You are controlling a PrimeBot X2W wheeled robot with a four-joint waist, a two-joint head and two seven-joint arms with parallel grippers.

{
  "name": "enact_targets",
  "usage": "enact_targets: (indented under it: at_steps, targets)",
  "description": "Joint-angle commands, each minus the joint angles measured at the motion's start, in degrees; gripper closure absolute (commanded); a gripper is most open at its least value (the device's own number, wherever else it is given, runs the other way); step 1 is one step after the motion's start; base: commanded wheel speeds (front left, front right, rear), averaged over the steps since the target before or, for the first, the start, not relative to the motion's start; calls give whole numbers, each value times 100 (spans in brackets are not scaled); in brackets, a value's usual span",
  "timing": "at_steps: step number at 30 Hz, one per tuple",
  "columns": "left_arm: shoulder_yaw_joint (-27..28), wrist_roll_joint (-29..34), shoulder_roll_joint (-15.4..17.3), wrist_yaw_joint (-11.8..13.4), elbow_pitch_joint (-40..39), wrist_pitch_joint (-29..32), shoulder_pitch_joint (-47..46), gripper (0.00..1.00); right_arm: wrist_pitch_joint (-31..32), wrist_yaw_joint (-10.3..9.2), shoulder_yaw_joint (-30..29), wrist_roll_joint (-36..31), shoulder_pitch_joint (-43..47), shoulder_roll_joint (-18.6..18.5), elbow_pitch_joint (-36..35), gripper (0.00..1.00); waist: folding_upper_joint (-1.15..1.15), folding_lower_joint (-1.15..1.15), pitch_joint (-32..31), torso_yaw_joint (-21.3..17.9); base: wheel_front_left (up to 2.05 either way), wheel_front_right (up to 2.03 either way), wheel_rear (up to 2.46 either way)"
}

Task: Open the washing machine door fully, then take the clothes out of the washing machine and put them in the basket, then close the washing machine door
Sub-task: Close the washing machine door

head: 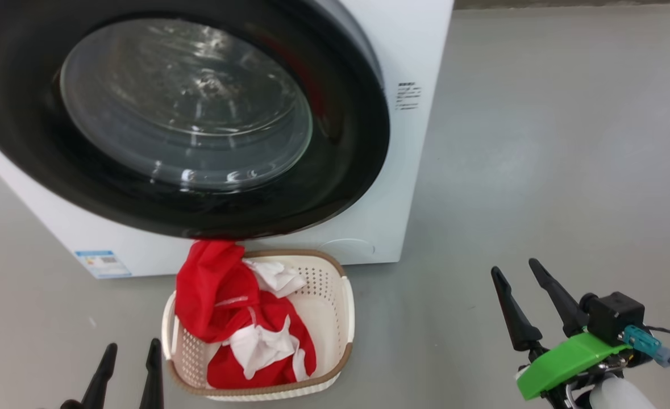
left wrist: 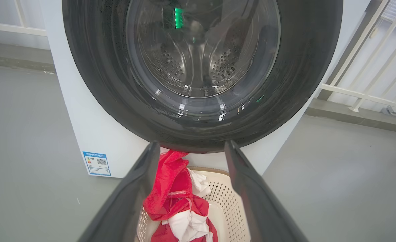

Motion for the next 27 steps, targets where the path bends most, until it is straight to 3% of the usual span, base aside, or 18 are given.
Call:
enact_targets:
  at_steps: [1,27]
  targets:
    - [220,40,99,-32,-145,-45,-52,0,-36,-6,54,16,24,-43,-157,0,0,0,-123,-137,0,0,0]
    - [404,181,58,-32,-252,-45,193,0,-36,-6,-288,-38,578,-78,-265,0,0,0,-318,-480,0,0,0]
